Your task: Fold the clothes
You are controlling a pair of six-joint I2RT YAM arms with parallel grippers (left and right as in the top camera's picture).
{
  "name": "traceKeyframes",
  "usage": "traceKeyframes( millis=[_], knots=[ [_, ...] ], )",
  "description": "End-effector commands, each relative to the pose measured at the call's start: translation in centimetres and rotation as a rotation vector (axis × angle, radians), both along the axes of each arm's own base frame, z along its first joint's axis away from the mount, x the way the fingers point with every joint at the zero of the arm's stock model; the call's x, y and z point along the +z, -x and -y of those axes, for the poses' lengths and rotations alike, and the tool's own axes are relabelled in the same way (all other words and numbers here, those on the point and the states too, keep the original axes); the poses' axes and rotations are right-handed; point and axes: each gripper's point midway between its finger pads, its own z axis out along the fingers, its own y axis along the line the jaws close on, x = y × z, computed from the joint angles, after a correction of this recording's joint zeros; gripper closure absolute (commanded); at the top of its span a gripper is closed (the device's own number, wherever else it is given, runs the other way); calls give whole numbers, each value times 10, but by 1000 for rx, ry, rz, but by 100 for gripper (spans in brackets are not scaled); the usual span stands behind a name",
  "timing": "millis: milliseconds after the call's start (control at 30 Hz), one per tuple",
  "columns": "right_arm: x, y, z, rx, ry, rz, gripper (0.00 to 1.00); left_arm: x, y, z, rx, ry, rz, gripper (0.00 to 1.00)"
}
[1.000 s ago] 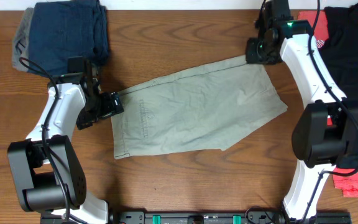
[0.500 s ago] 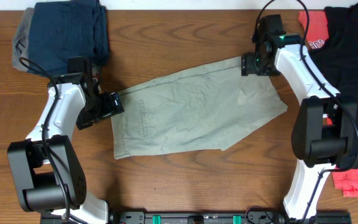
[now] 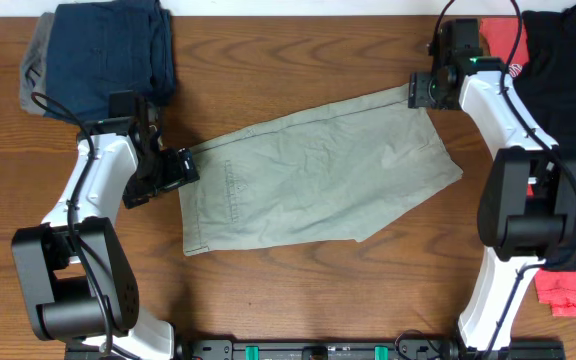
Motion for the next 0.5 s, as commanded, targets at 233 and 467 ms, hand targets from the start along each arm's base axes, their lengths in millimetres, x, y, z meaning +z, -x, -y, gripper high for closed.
traceKeyframes(
  millis=[233, 467],
  knots=[
    [-30, -1, -21, 48, -63, -37, 43, -1, 2, 0, 12, 0, -7, 0],
    [-44, 3, -24, 54, -72, -68, 44, -1, 2, 0, 13, 0, -8, 0]
  ],
)
